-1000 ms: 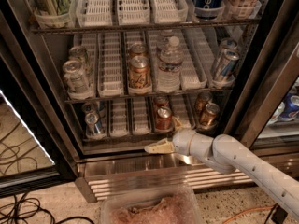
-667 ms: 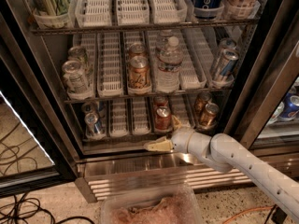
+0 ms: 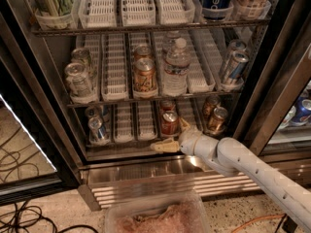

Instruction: Pick coke can from bottom shelf of fridge

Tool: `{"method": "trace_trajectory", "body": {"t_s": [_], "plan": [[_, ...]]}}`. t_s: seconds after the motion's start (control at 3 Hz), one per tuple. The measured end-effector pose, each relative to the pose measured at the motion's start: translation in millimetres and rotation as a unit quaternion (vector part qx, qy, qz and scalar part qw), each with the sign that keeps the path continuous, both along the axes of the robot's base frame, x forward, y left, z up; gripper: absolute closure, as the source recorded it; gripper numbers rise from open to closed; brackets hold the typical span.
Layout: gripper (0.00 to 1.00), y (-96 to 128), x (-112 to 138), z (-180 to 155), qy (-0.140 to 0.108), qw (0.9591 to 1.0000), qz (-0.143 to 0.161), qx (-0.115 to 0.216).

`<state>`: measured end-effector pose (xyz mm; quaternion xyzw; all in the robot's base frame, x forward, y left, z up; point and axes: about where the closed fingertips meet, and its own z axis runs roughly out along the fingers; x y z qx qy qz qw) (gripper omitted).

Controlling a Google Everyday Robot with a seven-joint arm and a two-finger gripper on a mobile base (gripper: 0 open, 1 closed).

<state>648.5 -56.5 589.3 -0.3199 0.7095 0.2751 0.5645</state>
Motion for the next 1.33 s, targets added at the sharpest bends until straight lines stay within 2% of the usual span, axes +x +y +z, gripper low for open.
{"method": "trace_trajectory", "body": {"t_s": [0.67,1.0,1.33], "plan": [[0.00,-5.0,24.6,-3.0,0.000,0.9994,-0.033,0.011],[0.16,-1.4,29.0,-3.4,-0.004,0.9993,-0.036,0.013],[0.39,-1.3,28.9,-3.5,-0.004,0.9993,-0.036,0.013]]}}
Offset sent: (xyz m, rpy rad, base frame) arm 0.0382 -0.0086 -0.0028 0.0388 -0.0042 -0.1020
